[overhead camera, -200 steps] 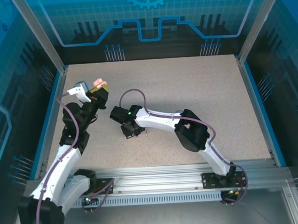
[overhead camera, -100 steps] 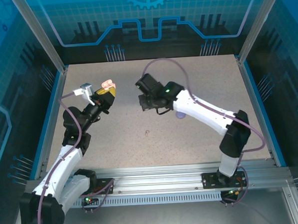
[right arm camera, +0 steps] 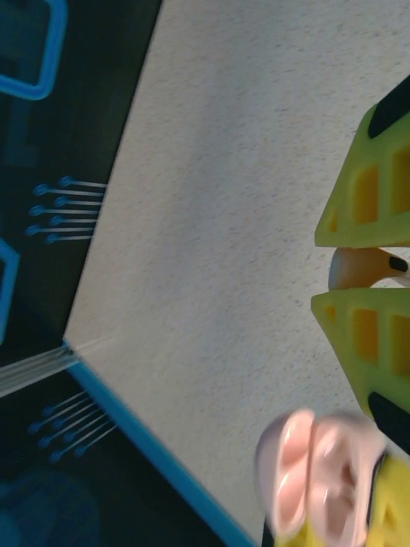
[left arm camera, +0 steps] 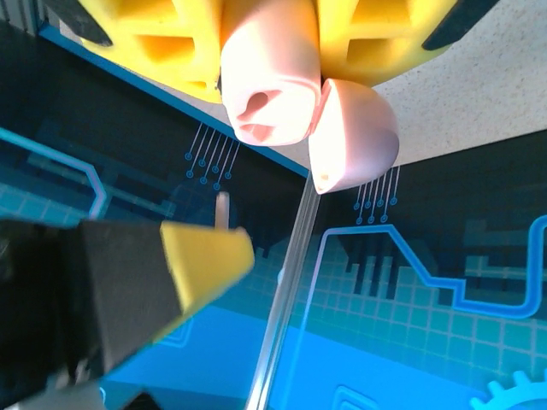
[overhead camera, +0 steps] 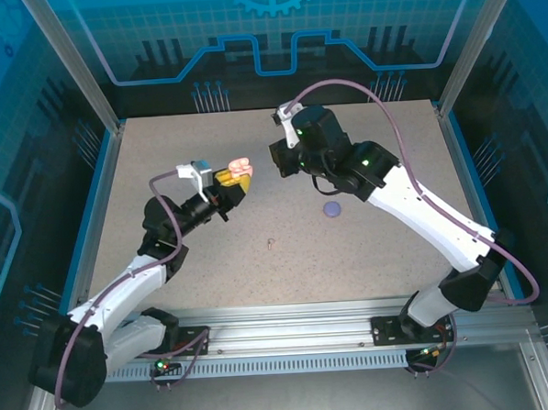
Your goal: Insert the wireless bluetooth earbuds into the charging case
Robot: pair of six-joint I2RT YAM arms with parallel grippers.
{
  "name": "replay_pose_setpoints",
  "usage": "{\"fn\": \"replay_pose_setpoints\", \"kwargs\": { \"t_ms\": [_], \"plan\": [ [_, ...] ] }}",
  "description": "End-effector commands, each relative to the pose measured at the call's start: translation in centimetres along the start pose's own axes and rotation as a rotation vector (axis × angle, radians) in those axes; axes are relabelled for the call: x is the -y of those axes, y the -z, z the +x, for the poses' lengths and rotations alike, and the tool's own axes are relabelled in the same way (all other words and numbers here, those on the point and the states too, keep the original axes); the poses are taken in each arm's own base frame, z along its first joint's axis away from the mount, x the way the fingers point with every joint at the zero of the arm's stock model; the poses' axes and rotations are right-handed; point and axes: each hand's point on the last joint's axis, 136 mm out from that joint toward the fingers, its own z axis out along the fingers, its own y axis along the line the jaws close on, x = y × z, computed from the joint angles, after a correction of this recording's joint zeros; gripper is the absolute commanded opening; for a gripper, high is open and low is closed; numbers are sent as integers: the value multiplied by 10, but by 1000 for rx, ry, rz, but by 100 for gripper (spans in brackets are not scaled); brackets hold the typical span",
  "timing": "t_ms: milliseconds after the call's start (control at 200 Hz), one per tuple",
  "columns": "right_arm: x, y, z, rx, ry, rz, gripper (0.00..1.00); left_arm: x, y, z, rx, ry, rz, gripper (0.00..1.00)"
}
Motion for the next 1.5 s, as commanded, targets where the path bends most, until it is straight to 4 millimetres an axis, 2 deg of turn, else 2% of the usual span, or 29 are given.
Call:
{"fn": "replay_pose_setpoints", "kwargs": {
  "t_ms": [0, 185, 400, 615, 870, 1496],
  "plan": [
    [-10, 21, -19, 105, 64, -76, 14, 3, -4, -12, 92, -174, -21, 0],
    [-25, 40, -21, 179, 106, -148, 15, 12, -16, -15, 133, -307, -25, 0],
    [-40, 44, -17, 192, 130, -190, 15, 18, -27, -18, 154, -381, -19, 0],
    [-57, 37, -7, 170, 147, -228, 14, 24, -32, -16, 141, -434, -7, 0],
    [-66, 26, 4, 144, 165, -243, 14, 26, -32, -15, 133, -444, 0, 0],
    [-64, 9, 8, 120, 190, -211, 14, 33, -32, -19, 135, -445, 19, 0]
  ]
}}
